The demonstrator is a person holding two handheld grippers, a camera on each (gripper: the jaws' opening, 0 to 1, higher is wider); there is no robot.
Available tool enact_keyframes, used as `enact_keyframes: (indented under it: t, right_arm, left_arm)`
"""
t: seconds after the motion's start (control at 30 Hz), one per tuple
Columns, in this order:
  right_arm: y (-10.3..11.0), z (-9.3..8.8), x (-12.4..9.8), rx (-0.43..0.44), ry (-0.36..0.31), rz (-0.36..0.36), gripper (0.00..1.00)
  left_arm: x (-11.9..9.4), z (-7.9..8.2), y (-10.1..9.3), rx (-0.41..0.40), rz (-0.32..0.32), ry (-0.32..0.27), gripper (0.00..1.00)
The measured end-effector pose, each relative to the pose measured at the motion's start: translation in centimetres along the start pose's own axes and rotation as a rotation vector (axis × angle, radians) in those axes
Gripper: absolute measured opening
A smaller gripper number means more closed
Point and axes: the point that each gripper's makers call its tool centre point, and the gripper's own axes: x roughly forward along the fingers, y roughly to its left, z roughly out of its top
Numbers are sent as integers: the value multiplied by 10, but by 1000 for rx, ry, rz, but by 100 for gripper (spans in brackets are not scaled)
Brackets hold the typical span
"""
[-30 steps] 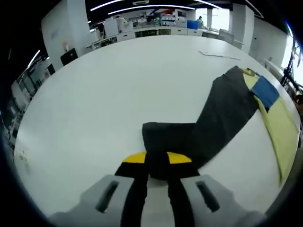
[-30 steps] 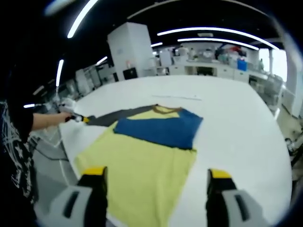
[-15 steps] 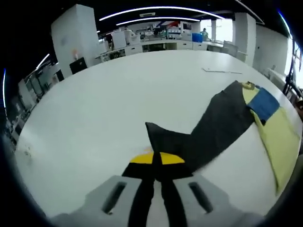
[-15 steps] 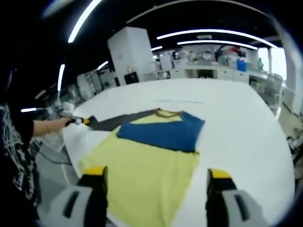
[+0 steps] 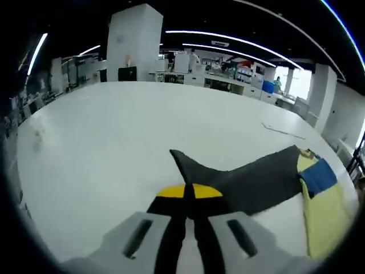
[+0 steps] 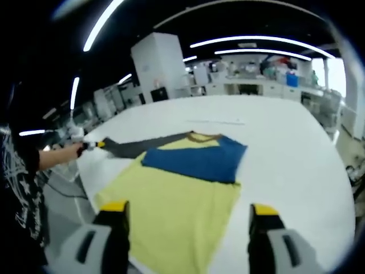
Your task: Fold the garment on the visible template until the final outline fits inside the template.
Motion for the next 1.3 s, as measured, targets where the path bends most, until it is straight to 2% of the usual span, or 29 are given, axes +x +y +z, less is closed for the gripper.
enact_keyframes:
  t: [0.13, 0.23, 0.33, 0.57, 0.77, 1.07, 1.17, 1.3]
  right_arm:
    - [2, -3, 1, -1, 7, 5, 85]
    - [1, -3, 1, 2, 8, 5, 85]
    - [1, -3, 0, 4, 4, 3, 85]
    - [2, -7, -3, 2, 14, 3, 86]
    - [5, -8, -7, -27, 31, 6, 92]
    - [9, -12, -11, -53, 57, 7, 99]
    - [9, -14, -11, -58, 67, 3, 98]
    - [7, -14, -14, -65, 65, -21, 97]
  left_arm:
    - [6, -16, 4, 45, 12, 46, 0]
    - [7, -22, 9, 0, 30, 68, 0]
    - [13, -31, 14, 9, 45, 88, 0]
    - [15, -32, 13, 50, 54, 130, 0]
    - [23, -37, 11, 74, 40, 144, 1]
    - [23, -42, 10, 102, 16, 173, 16]
    - [23, -45, 9, 88, -6, 193, 15]
    - [25, -46, 14, 88, -4, 209, 12]
